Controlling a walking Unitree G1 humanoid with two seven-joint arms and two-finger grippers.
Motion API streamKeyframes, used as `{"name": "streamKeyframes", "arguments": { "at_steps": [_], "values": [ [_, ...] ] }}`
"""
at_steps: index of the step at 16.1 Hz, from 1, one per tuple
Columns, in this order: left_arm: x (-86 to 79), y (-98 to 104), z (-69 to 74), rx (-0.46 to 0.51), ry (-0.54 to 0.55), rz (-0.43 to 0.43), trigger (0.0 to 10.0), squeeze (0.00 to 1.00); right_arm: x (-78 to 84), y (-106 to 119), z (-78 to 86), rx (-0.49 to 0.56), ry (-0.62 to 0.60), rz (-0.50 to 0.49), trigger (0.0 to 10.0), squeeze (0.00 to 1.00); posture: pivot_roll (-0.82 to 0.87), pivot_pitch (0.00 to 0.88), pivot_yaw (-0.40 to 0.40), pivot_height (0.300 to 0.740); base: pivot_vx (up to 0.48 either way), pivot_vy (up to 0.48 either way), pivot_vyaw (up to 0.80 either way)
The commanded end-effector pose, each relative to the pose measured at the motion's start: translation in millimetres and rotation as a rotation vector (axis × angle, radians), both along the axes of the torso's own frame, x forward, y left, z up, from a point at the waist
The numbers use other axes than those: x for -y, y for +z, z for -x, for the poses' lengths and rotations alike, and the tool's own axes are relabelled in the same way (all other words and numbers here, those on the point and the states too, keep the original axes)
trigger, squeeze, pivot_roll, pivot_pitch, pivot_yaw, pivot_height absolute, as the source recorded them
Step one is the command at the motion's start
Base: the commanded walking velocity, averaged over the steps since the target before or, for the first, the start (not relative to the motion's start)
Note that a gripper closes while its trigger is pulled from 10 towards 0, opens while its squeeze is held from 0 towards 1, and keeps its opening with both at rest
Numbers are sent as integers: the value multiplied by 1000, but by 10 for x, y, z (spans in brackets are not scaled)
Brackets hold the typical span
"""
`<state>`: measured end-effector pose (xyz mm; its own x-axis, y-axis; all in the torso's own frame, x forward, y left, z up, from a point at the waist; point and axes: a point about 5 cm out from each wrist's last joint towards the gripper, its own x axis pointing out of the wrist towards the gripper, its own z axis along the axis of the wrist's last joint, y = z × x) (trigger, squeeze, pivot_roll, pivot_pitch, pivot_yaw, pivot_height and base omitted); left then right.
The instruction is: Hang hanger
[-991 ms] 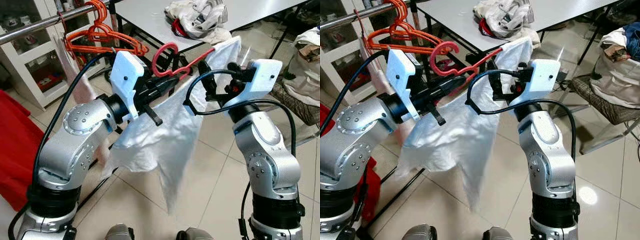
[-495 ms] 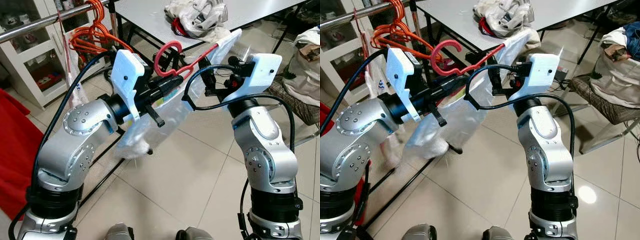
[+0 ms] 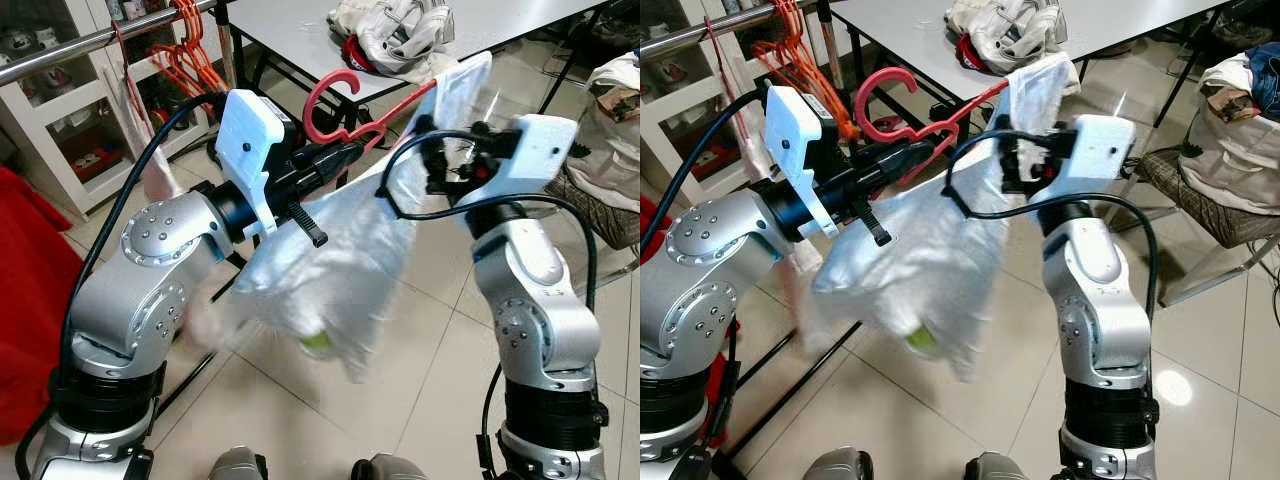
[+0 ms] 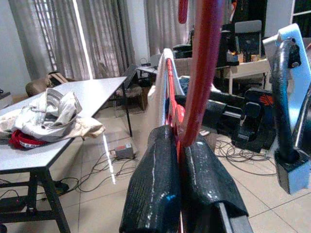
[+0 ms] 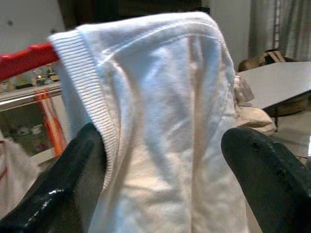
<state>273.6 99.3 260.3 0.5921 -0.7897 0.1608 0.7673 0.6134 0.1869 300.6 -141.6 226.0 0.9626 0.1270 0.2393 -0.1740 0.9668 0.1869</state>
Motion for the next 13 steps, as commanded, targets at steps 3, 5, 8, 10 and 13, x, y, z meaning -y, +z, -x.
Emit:
{"name": "streamKeyframes", "arguments": {
  "at_steps": [3, 5, 8, 10, 13],
  "values": [
    [-34, 125, 17, 67, 9, 1, 10000, 0, 117, -7, -32, -11, -47, -9, 0, 0, -28, 69, -19, 740, 0, 0, 0],
    [-57, 115, 7, 65, 16, -9, 10000, 0, 146, -7, -31, -8, -64, 0, 0, 0, -28, 69, -19, 740, 0, 0, 0],
    [-75, 95, -12, 59, 24, -21, 10000, 0, 160, 12, -23, 5, -75, 2, 0, 0, -30, 69, -17, 740, 0, 0, 0],
    [-71, 85, -14, 54, 24, -23, 10000, 0, 161, 13, -21, 7, -75, 4, 0, 0, -30, 68, -17, 740, 0, 0, 0],
    [-83, 62, -28, 47, 38, -38, 10000, 0, 165, 20, -12, 19, -78, 36, 0, 0, -30, 69, -16, 740, 0, 0, 0]
  ]
}}
